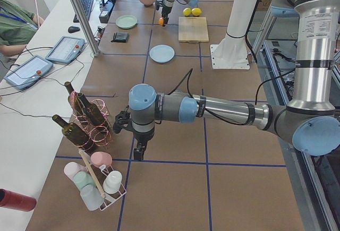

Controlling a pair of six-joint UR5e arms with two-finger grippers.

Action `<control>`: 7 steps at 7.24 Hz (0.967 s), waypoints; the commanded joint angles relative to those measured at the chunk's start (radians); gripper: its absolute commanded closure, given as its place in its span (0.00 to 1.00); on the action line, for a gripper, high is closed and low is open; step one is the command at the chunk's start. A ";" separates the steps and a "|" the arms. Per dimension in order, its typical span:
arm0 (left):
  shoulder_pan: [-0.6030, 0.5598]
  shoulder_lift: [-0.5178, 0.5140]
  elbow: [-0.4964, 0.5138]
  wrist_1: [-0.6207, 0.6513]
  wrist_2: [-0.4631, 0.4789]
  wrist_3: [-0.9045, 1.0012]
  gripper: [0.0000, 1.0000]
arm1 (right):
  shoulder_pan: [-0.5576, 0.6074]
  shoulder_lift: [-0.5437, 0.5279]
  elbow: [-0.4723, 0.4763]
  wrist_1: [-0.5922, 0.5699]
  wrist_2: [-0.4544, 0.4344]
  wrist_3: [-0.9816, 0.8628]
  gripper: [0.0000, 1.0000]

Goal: Pick orange to plate
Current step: 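Carry the orange with the right gripper over the light blue plate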

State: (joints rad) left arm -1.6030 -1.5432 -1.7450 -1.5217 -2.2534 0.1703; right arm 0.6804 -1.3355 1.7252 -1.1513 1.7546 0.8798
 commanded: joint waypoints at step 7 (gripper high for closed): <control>-0.002 0.002 -0.010 0.002 -0.002 0.002 0.00 | -0.246 0.642 -0.407 -0.278 -0.265 0.354 0.73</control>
State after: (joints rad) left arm -1.6032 -1.5430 -1.7485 -1.5214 -2.2538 0.1716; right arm 0.4615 -0.7087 1.3617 -1.4201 1.5308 1.2244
